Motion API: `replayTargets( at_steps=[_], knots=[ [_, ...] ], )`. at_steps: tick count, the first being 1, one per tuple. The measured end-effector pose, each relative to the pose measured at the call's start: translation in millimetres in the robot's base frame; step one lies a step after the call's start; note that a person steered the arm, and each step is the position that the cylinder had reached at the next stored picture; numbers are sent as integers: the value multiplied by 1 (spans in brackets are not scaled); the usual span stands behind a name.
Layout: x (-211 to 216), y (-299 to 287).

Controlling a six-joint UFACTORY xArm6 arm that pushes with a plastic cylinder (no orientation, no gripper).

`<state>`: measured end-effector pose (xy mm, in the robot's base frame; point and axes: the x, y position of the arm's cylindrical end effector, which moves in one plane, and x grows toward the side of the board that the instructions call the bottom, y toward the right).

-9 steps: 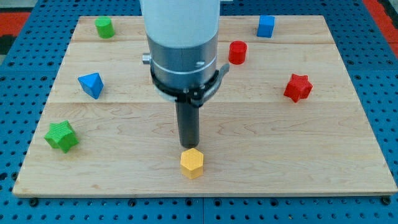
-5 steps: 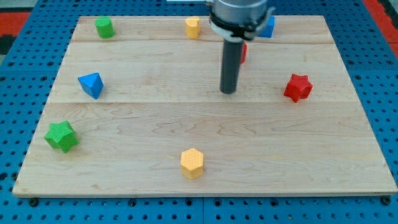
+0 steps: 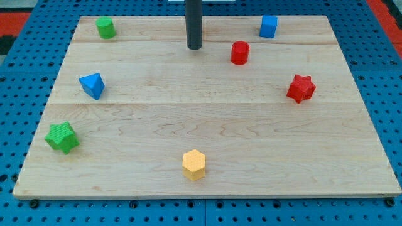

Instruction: Move the red circle to the bottom left of the red star

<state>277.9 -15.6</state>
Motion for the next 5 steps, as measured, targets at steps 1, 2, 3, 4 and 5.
replayTargets(
  at_steps=[1, 2, 3, 4, 5],
  knots=[
    [-6, 51],
    [18, 101],
    [58, 110],
    [81, 104],
    [45, 103]
  ],
)
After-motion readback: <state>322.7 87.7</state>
